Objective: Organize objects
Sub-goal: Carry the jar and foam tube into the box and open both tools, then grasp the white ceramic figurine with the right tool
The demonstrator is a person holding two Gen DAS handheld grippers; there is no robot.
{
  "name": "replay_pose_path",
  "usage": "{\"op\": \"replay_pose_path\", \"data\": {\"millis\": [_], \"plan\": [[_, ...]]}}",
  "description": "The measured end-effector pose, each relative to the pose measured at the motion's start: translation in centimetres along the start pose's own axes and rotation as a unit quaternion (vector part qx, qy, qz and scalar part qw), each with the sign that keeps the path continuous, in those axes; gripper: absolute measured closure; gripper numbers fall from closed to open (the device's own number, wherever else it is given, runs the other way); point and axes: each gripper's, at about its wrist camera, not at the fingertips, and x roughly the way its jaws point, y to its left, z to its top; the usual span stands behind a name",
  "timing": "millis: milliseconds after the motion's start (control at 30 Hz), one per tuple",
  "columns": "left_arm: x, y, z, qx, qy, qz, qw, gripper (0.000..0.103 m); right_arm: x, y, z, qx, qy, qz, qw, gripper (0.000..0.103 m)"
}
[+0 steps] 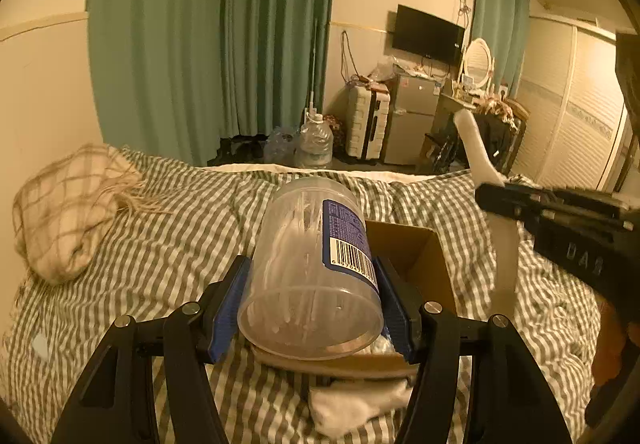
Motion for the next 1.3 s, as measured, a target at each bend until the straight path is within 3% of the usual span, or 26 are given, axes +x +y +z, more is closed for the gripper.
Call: {"op": "replay_pose_path", "data": {"millis": [167,400,500,533,567,633,800,967,1167,1300], "plan": [[4.4,-0.1,0.9,0.004,0.009,-0.001,0.9999,0.04,4.0,-1.6,1.4,0.008,0.015,0.007,1.0,0.095],[10.1,-1.2,0.0,0.01,0.041,-0.009,0.9991,0.04,10.8,-3.9,-0.5,0.021,0.06,0.016,0.998,0.094],[11.4,-1.6,-0.8,0.012,0.062,-0.007,0.998,0.038,12.1,-4.7,-1.6,0.031,0.067,0.022,0.997,0.086],[11.4,-1.8,-1.0,0.014,0.065,-0.004,0.9978,0.038,12.2,-5.0,-1.9,0.035,0.069,0.025,0.997,0.077],[11.3,-1.7,-1.1,0.015,0.062,0.001,0.9979,0.035,12.0,-5.1,-2.1,0.039,0.066,0.027,0.997,0.064],[10.1,-1.8,-1.1,0.018,0.055,0.014,0.9982,0.019,10.9,-5.4,-1.9,0.046,0.053,0.024,0.997,0.047],[5.3,-2.1,-0.5,0.026,0.032,0.026,0.9988,0.01,5.4,-5.8,-1.1,0.048,0.017,0.004,0.999,0.043],[-1.0,-1.2,-0.5,0.016,0.009,0.037,0.9991,0.006,-2.1,-4.9,-1.5,0.036,-0.008,-0.028,0.999,0.029],[-6.9,0.8,-3.7,0.008,0.004,0.053,0.9985,0.006,-8.6,-2.0,-4.7,0.01,-0.016,-0.043,0.999,0.024],[-8.9,1.9,-6.4,0.004,0.007,0.064,0.9979,0.006,-9.8,0.4,-7.1,0.0,-0.005,-0.026,1.0,0.024]]}}
